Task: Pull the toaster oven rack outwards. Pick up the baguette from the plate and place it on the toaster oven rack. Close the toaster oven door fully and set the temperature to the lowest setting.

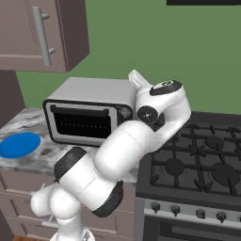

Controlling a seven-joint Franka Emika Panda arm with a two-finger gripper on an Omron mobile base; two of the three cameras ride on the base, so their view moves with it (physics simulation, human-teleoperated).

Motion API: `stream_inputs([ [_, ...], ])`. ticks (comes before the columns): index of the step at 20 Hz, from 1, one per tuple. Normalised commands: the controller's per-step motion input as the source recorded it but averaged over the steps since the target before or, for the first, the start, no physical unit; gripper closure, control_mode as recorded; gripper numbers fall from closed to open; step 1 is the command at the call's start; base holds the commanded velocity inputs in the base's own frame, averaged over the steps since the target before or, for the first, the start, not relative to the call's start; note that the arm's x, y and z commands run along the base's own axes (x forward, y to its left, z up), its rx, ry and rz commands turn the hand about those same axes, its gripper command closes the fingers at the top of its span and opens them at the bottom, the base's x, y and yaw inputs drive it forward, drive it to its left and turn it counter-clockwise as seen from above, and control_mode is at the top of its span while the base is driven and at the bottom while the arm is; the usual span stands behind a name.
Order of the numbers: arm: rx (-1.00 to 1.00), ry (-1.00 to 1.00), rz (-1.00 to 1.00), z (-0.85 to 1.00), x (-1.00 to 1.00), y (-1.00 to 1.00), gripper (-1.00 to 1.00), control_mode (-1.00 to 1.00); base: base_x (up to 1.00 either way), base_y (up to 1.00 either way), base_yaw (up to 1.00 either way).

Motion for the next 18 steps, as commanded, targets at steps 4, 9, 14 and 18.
stream_inputs([
  [4, 0.19, 0.66, -0.49, 0.58, -0.3, 0.0, -1.0, -1.0, 0.0, 0.0, 0.0],
  [9, 0.25, 0.62, -0.5, 0.59, -0.38, 0.0, -1.0, -1.0, 0.0, 0.0, 0.0],
  [14, 0.47, 0.21, -0.38, 0.98, -0.97, 0.33, -1.0, -1.0, 0.0, 0.0, 0.0],
  [18, 0.04, 0.27, 0.15, 1.0, -0.62, 1.0, -1.0, -1.0, 0.0, 0.0, 0.0],
])
